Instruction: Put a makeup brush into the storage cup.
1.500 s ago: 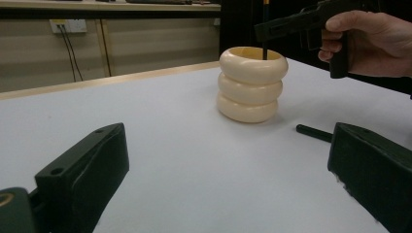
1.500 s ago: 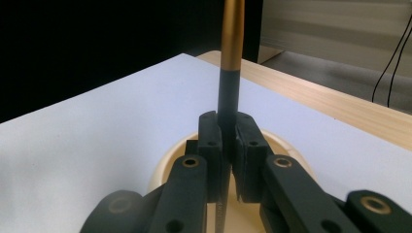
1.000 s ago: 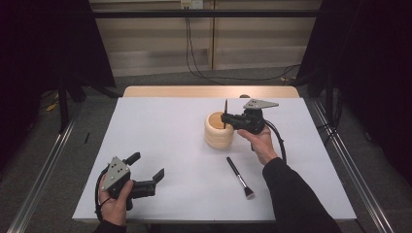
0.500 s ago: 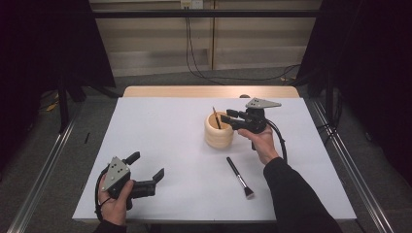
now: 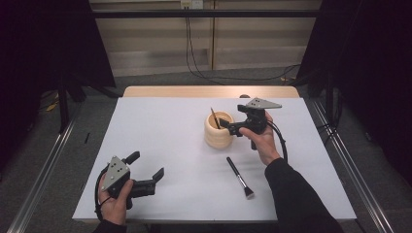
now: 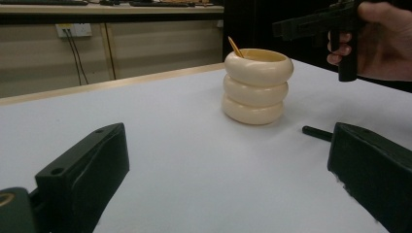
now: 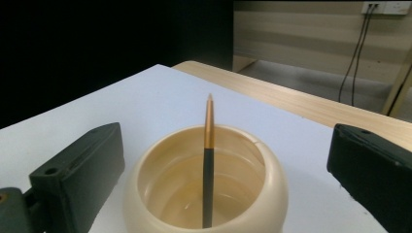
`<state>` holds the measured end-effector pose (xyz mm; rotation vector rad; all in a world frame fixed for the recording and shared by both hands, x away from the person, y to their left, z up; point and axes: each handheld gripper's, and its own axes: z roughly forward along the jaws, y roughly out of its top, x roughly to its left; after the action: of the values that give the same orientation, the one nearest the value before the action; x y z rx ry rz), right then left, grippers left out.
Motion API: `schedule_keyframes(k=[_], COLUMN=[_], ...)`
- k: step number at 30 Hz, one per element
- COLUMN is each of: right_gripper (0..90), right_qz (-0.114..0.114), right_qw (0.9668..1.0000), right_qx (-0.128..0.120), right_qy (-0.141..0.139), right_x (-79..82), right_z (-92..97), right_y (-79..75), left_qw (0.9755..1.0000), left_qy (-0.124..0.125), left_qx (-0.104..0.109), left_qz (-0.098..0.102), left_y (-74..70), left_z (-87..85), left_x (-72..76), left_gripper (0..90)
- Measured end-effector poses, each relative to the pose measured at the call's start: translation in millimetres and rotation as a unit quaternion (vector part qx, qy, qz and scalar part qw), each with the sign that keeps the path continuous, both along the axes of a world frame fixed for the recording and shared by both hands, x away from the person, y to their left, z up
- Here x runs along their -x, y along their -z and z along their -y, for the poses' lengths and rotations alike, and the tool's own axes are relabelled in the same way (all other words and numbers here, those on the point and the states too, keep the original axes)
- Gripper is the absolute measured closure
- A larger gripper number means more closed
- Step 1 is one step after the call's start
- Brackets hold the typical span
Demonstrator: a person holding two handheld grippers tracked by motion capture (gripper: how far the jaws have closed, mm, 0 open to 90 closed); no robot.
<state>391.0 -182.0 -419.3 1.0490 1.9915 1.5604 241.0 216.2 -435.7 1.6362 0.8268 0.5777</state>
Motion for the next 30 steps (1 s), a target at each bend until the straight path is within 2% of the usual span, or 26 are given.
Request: schedule_keyframes(k=[2,7,9,11,13,15,17,18,20,22,30], right_gripper=[0.0,0.0,0.0,0.0,0.0,0.0,0.0,0.0,0.0,0.3,0.4], right_qz=[0.001,0.007,0.018,0.024,0.018,0.028,0.026,0.024,0.026,0.024,0.034], right_qw=[1.0,0.9999,0.9995,0.9988,0.999,0.9984,0.9984,0.9984,0.9988,0.9985,0.9977], right_qx=[-0.003,-0.003,0.007,0.006,-0.001,0.005,0.003,0.0,-0.005,-0.016,-0.005], right_qy=[-0.003,0.013,0.026,0.043,0.041,0.049,0.05,0.052,0.042,0.047,0.059], right_x=[1.9,7.0,11.0,14.1,16.5,19.6,23.3,24.9,27.9,30.7,52.2], right_z=[1.0,6.4,7.9,9.1,11.8,13.4,16.3,17.8,22.9,26.1,42.0], right_y=[-1.8,-6.0,-5.5,-3.3,-1.7,-0.8,-0.8,-0.7,-0.4,-1.3,-3.2], left_qw=[1.0,1.0,1.0,1.0,0.9999,0.9999,1.0,0.9999,1.0,1.0,1.0], left_qy=[-0.001,0.0,0.001,0.002,0.005,0.005,0.004,0.002,0.002,0.003,0.008], left_qx=[0.0,0.006,0.007,0.008,0.008,0.012,0.006,0.011,0.009,0.003,0.001], left_qz=[0.002,0.001,-0.001,-0.003,-0.003,-0.001,-0.002,-0.004,-0.003,0.0,0.0], left_y=[-0.3,-0.3,-0.1,0.0,-0.3,-0.8,-0.5,-0.3,-0.4,-0.7,-1.1], left_z=[-0.6,-0.3,-0.3,-0.2,-0.4,-0.8,-1.3,-0.6,-0.6,-0.8,1.0], left_x=[0.2,0.4,0.1,0.0,0.6,1.6,1.4,1.5,1.5,1.7,2.7], left_gripper=[1.5,1.4,1.4,1.4,1.4,0.9,1.0,1.1,1.2,1.2,0.8])
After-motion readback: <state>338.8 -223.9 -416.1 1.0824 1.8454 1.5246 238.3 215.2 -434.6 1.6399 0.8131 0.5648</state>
